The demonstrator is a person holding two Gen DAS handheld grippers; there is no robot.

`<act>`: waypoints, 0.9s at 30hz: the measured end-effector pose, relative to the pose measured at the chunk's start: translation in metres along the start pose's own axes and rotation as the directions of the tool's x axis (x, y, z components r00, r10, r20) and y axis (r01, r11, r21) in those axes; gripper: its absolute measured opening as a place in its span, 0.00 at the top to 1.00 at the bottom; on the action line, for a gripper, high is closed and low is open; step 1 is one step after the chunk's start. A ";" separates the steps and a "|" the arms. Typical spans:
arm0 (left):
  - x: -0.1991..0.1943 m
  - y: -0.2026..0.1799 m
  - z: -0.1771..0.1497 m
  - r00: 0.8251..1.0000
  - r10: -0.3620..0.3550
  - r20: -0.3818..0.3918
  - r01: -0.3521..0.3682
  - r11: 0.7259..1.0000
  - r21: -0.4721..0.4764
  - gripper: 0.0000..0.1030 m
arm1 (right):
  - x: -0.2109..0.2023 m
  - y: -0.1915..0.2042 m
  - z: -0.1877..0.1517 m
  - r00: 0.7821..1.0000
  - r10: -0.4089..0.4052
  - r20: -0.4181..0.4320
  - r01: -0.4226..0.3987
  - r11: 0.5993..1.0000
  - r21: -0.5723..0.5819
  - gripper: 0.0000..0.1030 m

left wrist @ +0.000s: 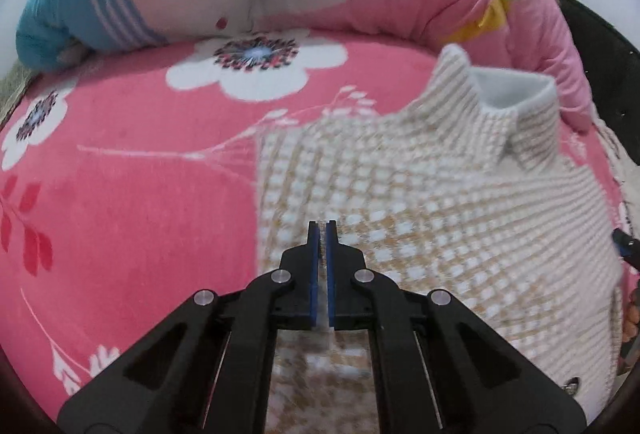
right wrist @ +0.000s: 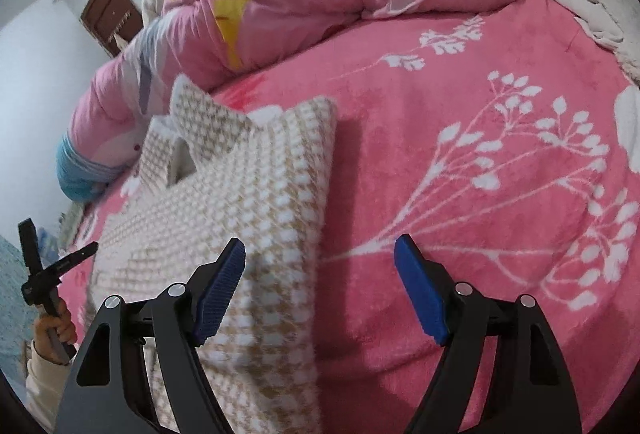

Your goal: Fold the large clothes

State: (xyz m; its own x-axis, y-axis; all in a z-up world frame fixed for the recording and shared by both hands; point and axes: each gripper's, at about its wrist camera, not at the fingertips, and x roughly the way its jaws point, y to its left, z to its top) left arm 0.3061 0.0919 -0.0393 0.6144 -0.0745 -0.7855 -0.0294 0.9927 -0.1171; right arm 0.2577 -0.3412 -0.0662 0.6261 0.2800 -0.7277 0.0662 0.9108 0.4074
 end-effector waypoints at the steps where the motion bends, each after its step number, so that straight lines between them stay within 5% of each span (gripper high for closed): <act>1: 0.001 0.000 -0.002 1.000 0.013 0.011 -0.013 1.000 0.001 0.97 | 0.001 0.002 0.000 1.000 -0.010 -0.003 0.010 1.000 -0.012 0.27; 6: -0.007 0.006 0.002 0.993 0.119 0.027 -0.120 0.993 0.018 1.00 | -0.009 0.016 0.002 0.997 -0.072 0.021 0.073 0.994 -0.083 0.27; 10: -0.052 -0.004 0.008 0.981 0.096 0.171 -0.105 0.994 0.042 0.96 | -0.041 0.046 0.006 0.992 -0.021 0.125 0.041 0.986 -0.160 0.34; 12: -0.065 -0.023 0.010 0.978 0.016 0.206 -0.036 0.995 0.093 0.83 | -0.038 0.066 0.007 0.995 0.001 0.104 0.022 0.977 -0.214 0.36; 16: -0.043 -0.067 0.001 0.990 -0.107 0.090 0.088 0.976 0.198 0.68 | 0.014 0.097 -0.001 0.999 -0.032 -0.043 0.018 0.959 -0.283 0.39; 19: 0.009 -0.074 -0.020 0.999 -0.023 -0.042 0.031 0.978 0.206 0.63 | 0.059 0.103 -0.021 0.980 -0.176 -0.090 0.130 0.915 -0.382 0.38; 25: -0.020 -0.060 -0.021 0.990 -0.130 0.051 0.121 0.980 0.158 0.64 | 0.017 0.110 -0.001 0.981 -0.191 -0.032 0.168 0.921 -0.351 0.38; 27: -0.023 -0.061 -0.022 0.992 -0.114 0.061 0.101 0.978 0.182 0.48 | 0.018 0.101 0.007 0.970 -0.242 -0.015 0.225 0.921 -0.319 0.38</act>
State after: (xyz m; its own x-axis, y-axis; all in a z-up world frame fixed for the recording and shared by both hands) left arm 0.2767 0.0307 -0.0274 0.6610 -0.1810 -0.7283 0.1768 0.9807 -0.0833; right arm 0.2810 -0.2462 -0.0349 0.5793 0.0555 -0.8132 -0.0456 0.9983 0.0356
